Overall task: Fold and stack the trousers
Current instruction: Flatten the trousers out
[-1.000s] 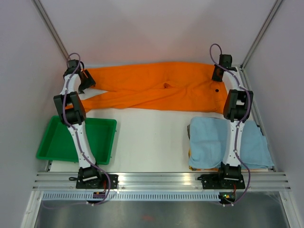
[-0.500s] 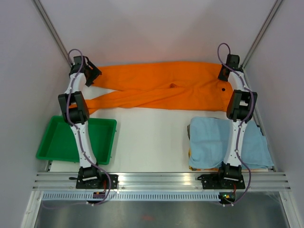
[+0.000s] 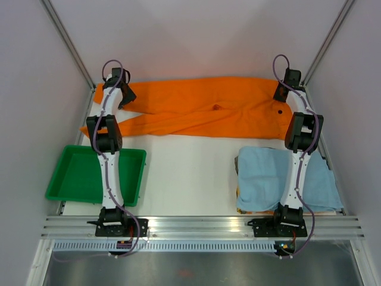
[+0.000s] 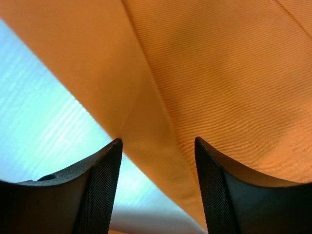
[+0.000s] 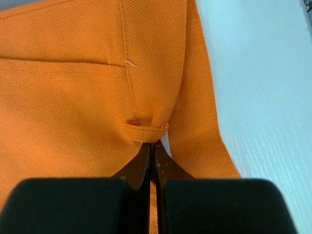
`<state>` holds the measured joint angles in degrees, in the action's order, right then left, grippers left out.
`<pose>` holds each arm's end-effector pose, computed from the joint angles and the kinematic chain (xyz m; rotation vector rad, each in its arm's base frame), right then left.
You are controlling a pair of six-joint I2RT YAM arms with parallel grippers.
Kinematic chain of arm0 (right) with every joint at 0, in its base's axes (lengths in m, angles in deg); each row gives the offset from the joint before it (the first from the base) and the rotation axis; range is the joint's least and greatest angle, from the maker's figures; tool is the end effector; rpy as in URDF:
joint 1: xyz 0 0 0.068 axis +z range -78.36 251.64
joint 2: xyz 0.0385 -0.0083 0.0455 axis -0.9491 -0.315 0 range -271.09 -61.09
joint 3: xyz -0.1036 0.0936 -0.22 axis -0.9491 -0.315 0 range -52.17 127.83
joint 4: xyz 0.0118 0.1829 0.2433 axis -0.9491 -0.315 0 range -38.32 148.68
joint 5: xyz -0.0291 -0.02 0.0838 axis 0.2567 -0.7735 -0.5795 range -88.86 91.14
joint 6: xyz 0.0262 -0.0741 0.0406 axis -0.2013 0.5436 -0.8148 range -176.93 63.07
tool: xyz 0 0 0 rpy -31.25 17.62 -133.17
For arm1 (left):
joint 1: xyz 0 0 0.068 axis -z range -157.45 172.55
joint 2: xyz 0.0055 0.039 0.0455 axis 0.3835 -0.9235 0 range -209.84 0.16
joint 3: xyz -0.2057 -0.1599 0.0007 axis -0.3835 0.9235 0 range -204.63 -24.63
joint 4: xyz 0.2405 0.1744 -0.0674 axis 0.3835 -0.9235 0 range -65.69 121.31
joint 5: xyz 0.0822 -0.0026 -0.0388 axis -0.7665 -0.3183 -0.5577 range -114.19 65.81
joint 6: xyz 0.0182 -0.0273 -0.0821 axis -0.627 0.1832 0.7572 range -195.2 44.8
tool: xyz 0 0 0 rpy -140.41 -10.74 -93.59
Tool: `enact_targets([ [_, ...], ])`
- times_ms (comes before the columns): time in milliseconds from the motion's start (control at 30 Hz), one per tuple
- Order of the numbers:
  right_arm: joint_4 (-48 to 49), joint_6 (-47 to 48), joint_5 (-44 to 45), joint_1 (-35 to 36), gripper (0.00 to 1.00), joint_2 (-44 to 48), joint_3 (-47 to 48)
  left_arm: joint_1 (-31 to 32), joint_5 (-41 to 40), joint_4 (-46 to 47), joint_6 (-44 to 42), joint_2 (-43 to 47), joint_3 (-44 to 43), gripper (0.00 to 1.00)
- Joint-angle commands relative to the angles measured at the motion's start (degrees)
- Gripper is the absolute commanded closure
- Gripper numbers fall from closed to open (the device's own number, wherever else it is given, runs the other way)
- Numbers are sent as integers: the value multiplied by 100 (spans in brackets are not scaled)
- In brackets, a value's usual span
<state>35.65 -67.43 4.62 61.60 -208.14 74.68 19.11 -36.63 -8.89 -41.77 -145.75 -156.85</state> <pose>0.6249 -0.1155 0.1018 0.4445 2.2815 -0.0666 0.6114 0.0538 0.1221 -0.8676 2.3239 0.0519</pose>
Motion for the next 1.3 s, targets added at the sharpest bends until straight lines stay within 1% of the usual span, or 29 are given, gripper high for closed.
enact_targets([
  [0,132,-84,-58,-50,100,211,-125,-86,-426,-514,-468,-140,-453,34],
  [67,132,-75,-76,-42,100,229,-125,-60,-529,-375,-853,-149,-445,42],
  [100,140,-75,-85,-42,100,263,-125,-51,-583,-374,-934,-183,-471,49],
  [133,149,-66,-76,-42,100,281,-134,-60,-627,-400,-987,-227,-558,60],
  [200,167,-48,-68,-42,100,316,-143,-60,-566,-409,-1084,-315,-559,62],
  [233,167,-31,-59,-42,100,334,-143,-69,-505,-418,-1084,-333,-559,75],
  [267,149,-22,-41,-42,100,369,-151,-69,-356,-418,-1067,-351,-550,80],
  [333,149,-4,-15,-42,100,413,-195,-78,-267,-400,-1014,-351,-533,88],
  [400,184,4,-15,-42,100,510,-336,-95,-118,-304,-944,-220,-489,88],
  [433,211,4,-6,-42,100,536,-388,-113,-74,-260,-909,-149,-419,91],
  [467,228,4,-6,-42,100,597,-493,-113,-65,-242,-821,-70,-401,88],
  [500,237,4,-15,-42,100,615,-529,-104,-47,-216,-786,113,-340,84],
  [533,255,4,-15,-42,100,624,-564,-104,-4,-120,-733,219,-270,57],
  [567,263,-4,-23,-42,100,642,-617,-87,110,-49,-654,316,-182,42],
  [600,255,-22,-32,-42,100,633,-626,-69,120,21,-627,404,-68,32],
  [633,263,-74,-76,-42,100,642,-635,9,85,82,-619,501,-58,18],
  [700,272,-110,-120,-42,100,633,-661,89,-82,66,-723,467,-206,9],
  [833,255,-93,-76,-42,100,650,-661,247,-459,-408,-1119,-16,-857,8],
  [933,281,-57,-50,-50,100,677,-670,239,-671,-646,-1303,-201,-761,10],
  [1033,281,-48,-67,-50,100,651,-635,256,-715,-822,-1409,-359,-743,16],
  [1200,272,-57,-41,-59,100,659,-644,265,-768,-1006,-1611,-535,-735,16],
  [1267,281,-66,-41,-59,100,659,-652,265,-750,-1007,-1620,-553,-708,18],
])
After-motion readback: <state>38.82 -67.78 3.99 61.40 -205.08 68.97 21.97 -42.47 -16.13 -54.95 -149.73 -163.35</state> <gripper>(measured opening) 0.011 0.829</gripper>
